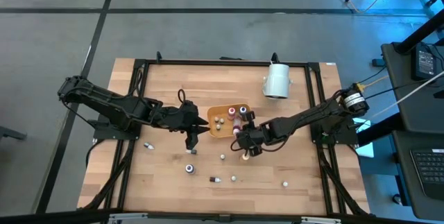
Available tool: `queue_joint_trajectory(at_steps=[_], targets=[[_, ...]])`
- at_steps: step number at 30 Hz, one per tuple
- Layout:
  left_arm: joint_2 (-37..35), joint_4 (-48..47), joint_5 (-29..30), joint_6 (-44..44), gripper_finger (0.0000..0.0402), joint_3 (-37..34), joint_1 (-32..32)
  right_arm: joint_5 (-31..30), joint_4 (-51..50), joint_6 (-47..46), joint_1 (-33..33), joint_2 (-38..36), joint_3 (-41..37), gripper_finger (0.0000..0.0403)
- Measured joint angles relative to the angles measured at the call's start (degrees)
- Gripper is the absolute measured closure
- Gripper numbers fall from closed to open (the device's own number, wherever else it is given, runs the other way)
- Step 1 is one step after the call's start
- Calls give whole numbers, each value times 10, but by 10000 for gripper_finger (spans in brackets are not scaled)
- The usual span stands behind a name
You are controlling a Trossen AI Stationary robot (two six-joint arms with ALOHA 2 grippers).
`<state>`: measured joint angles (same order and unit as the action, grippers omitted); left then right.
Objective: Pick & Place food coloring
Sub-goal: Put the large pink food coloring bottle into the yellow bin
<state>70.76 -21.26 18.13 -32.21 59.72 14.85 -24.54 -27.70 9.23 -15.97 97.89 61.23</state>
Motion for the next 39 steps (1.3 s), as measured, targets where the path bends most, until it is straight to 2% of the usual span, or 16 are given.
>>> queue_joint_trajectory(at_steps=[9, 15, 21, 34, 39], targets=[[0, 0, 0, 0, 288, 0, 0, -1, -4, 1, 0, 0, 0, 190], [0, 0, -3, 0, 288, 0, 0, -27, 4, -2, 0, 0, 0, 134], [0, 0, -2, 0, 288, 0, 0, -25, 48, 30, -1, 2, -4, 131], [0, -4, -2, 0, 288, 0, 0, -13, 100, 96, -1, 27, -16, 165], [0, -5, -2, 0, 288, 0, 0, -27, 106, 109, -1, 43, -16, 183]])
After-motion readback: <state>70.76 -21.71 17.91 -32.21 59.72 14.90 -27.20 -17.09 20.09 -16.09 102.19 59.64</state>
